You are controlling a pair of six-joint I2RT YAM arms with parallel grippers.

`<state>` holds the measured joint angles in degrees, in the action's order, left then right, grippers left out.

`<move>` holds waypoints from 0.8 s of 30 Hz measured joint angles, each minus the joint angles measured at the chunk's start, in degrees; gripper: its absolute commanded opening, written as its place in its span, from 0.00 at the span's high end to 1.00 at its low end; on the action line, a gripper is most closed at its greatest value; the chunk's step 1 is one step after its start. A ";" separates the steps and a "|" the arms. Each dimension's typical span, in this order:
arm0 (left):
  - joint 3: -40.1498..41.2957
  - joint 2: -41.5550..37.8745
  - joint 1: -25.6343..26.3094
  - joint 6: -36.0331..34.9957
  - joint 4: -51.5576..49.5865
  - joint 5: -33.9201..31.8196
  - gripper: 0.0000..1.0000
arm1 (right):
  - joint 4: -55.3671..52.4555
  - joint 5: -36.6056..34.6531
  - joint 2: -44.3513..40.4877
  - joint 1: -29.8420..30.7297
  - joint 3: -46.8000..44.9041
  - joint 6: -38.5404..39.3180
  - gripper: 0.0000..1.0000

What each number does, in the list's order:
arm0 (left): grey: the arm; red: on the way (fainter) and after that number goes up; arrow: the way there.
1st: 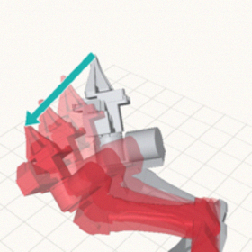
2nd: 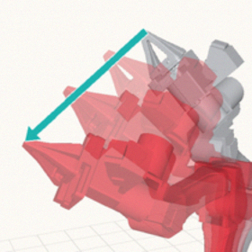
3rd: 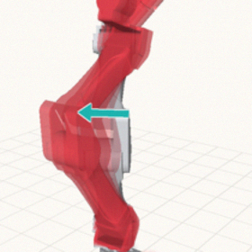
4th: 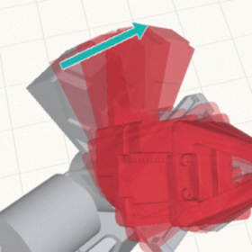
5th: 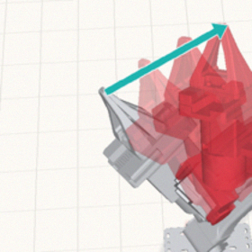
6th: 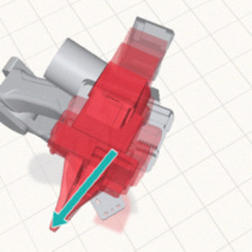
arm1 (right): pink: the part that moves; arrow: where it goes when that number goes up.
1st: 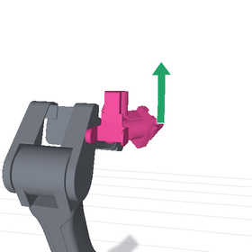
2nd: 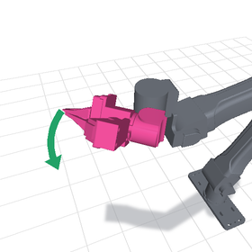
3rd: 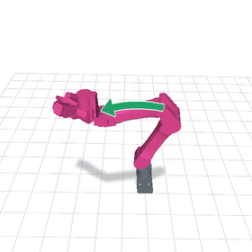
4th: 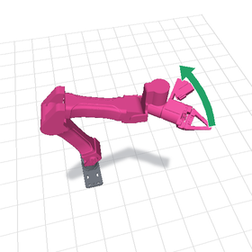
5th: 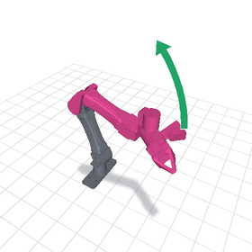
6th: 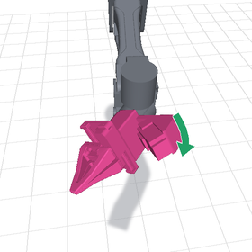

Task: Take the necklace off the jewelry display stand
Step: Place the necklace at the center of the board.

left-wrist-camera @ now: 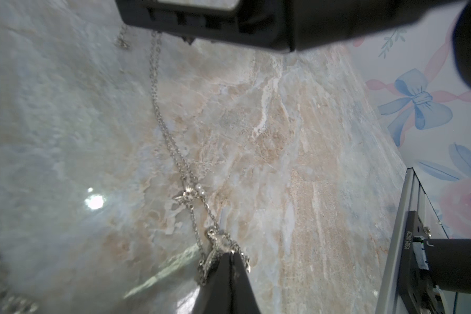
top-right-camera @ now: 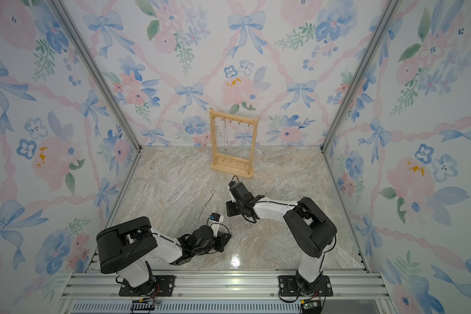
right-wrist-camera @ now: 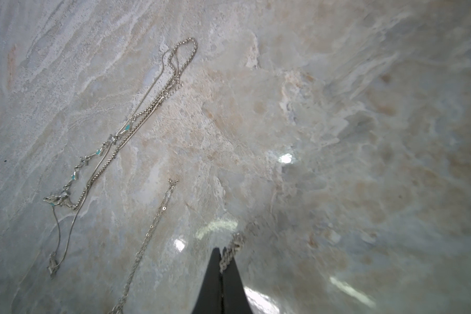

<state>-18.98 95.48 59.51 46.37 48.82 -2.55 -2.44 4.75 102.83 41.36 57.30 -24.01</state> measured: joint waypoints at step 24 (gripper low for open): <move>-5.35 -1.29 -4.48 -2.45 -5.99 0.92 0.98 | 1.03 2.60 1.60 -1.27 0.09 -0.66 1.00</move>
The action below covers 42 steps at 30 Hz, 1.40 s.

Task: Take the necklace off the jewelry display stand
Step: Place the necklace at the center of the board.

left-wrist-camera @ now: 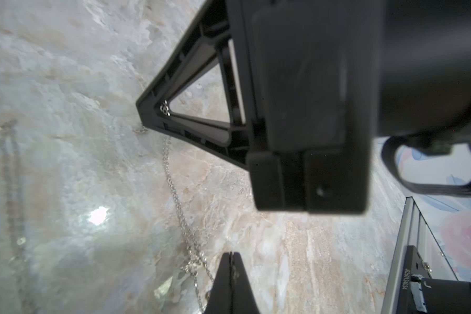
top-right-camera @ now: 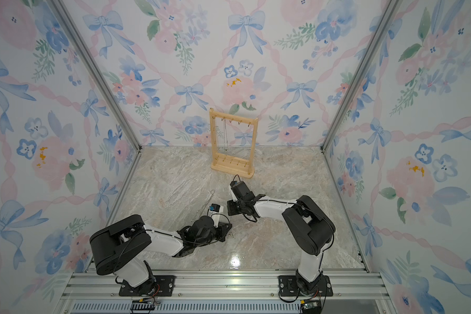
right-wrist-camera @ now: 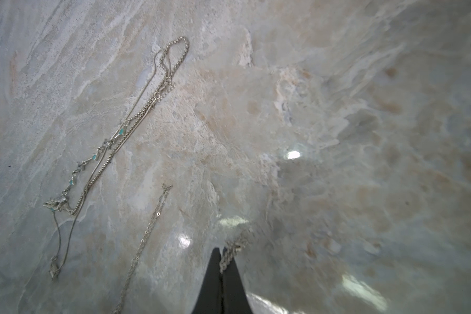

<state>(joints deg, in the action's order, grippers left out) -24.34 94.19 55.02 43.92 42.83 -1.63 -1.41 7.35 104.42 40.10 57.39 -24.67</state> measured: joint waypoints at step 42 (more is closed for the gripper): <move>5.42 0.48 3.45 6.34 4.28 0.59 1.00 | 2.10 2.14 3.61 -4.74 1.84 -5.20 0.82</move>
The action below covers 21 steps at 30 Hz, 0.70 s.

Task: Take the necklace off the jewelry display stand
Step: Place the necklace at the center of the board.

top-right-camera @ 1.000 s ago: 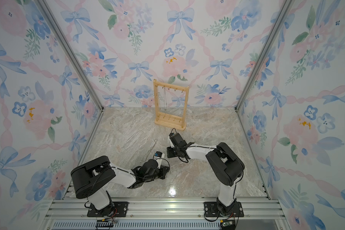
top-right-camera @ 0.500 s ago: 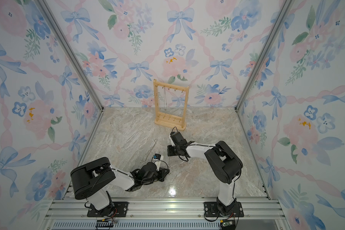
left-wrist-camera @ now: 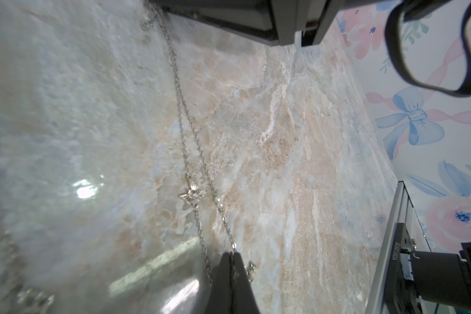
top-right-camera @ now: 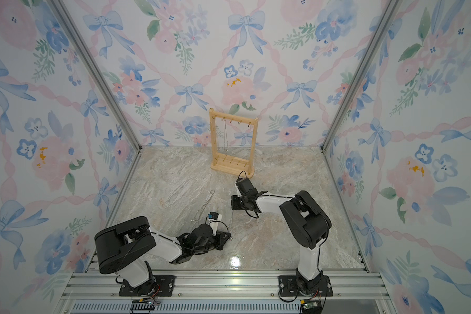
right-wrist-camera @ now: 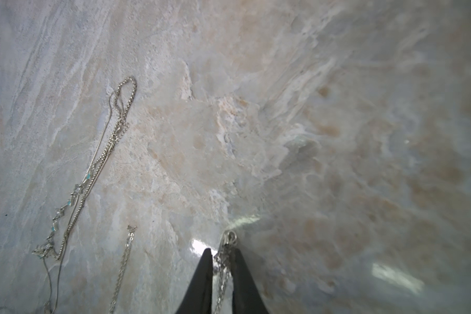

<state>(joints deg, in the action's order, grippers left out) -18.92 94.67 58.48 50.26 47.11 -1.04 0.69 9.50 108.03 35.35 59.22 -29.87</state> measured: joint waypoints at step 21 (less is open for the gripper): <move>-1.29 -1.33 0.22 0.09 -3.76 -0.72 0.92 | 6.62 0.76 -5.35 -3.50 -7.32 -2.71 0.75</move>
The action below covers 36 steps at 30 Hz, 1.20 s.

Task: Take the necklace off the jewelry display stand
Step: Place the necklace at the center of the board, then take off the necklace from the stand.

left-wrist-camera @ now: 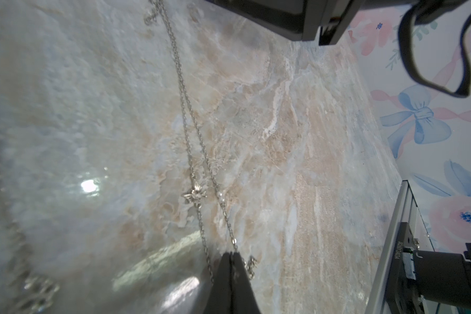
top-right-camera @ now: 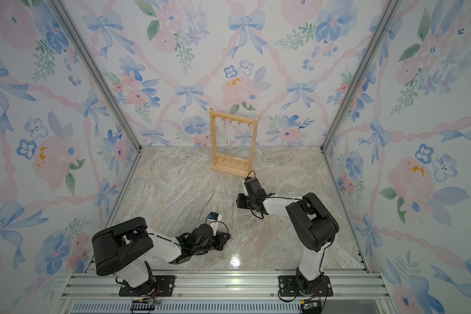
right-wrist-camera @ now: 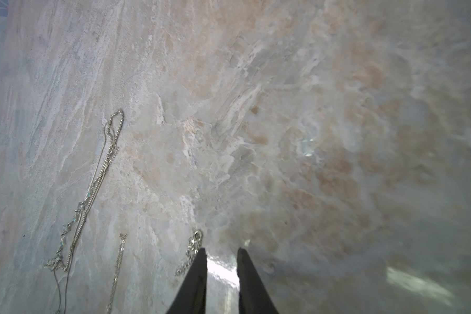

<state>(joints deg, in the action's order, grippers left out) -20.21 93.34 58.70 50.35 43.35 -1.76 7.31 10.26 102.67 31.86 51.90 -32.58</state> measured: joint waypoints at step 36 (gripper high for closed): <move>-34.07 -14.38 -14.75 -24.65 -14.71 -14.99 0.02 | 32.33 -4.44 -50.38 -11.67 -35.32 -0.33 0.49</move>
<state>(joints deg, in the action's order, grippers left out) -54.28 78.96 43.94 25.69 28.64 -16.75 39.64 5.82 52.29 20.18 16.58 -32.91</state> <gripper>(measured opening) 0.980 0.535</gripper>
